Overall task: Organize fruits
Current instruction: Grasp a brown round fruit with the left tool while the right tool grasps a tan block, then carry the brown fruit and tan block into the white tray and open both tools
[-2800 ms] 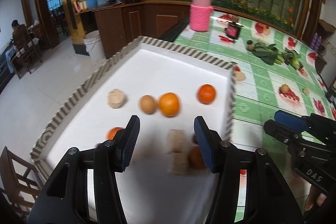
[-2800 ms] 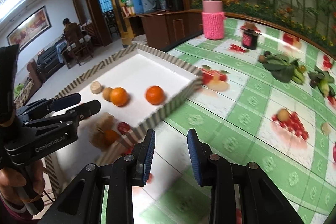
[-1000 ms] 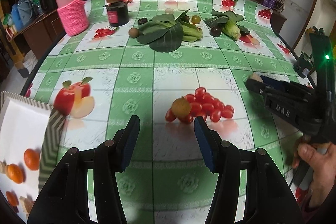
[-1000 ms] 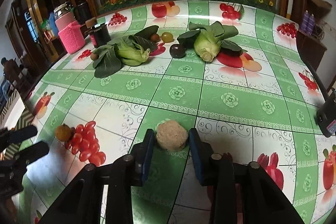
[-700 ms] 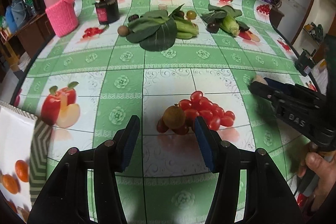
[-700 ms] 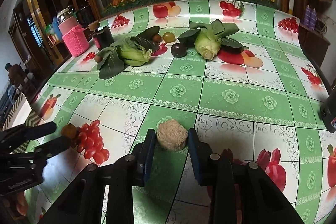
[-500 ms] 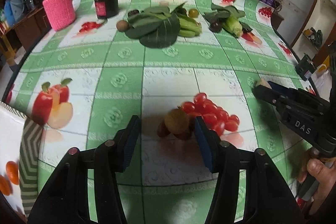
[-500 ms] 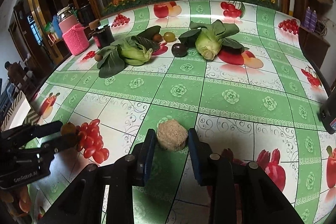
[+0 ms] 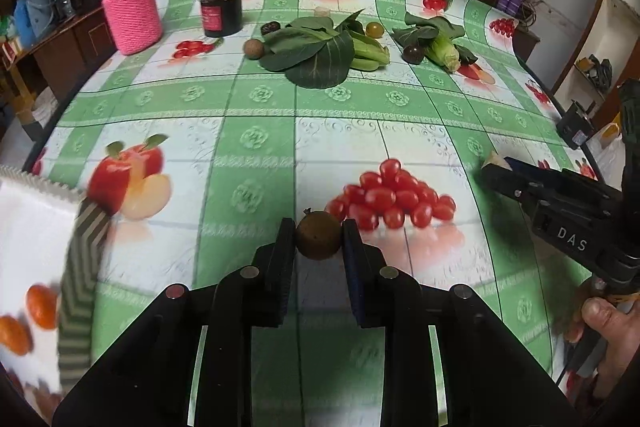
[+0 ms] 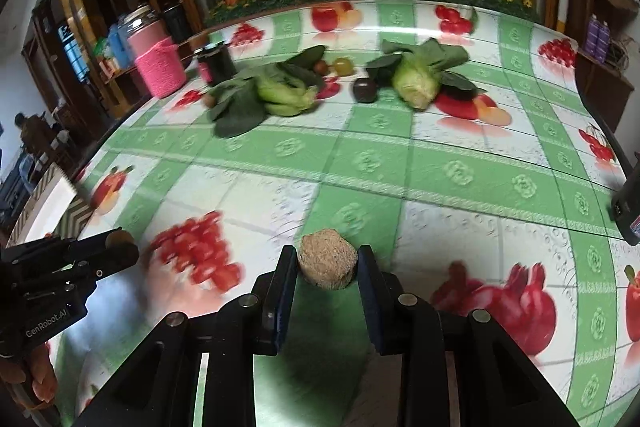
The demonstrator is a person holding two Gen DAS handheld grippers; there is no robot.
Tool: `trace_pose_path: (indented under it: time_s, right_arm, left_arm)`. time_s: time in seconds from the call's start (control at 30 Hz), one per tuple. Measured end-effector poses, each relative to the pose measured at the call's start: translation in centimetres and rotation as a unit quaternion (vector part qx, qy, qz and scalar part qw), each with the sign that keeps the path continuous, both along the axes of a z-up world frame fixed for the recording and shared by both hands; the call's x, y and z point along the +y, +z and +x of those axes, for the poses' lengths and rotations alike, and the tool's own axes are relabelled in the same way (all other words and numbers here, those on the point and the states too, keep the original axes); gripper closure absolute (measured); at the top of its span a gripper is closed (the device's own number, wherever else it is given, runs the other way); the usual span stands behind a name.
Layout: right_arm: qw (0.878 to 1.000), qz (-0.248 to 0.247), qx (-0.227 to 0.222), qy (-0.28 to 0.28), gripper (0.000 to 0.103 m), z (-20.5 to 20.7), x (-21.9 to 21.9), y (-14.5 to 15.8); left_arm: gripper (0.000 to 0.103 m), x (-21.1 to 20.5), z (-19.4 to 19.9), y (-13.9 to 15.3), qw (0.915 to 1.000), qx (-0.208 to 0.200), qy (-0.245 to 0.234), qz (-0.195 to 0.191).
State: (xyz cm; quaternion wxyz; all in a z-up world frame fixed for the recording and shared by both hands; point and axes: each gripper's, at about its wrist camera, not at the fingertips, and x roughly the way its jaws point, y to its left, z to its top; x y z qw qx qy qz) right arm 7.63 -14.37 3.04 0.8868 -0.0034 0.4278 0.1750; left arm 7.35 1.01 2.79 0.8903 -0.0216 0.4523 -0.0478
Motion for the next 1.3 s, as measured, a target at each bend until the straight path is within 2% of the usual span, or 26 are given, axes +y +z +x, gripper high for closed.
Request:
trace_pose_path:
  time_s: [0.27,0.57,0.93,1.3]
  right_arm:
    - [0.999,0.024,-0.018,0.042,0.073,-5.7,3.5,2.2]
    - [0.995,0.043,-0.021,0.092,0.073,-11.0,8.8,2.6]
    - [0.986,0.046,-0.027,0.159,0.073,-14.3,16.8,3.0]
    - [0.978,0.034,-0.031,0.206,0.073,-15.7,22.0,3.6]
  left_arm:
    - [0.081,2.1,-5.3,1.1,0.9998,-0.012,0.012,0.011]
    - [0.080,5.9,-10.5,2.0,0.9976,-0.038,0.048,0.034]
    - [0.080,12.0,-14.9,3.1,0.9894,-0.068,0.112,0.063]
    - [0.080,17.1,-17.5,3.0,0.9817,-0.071,0.164,0.065]
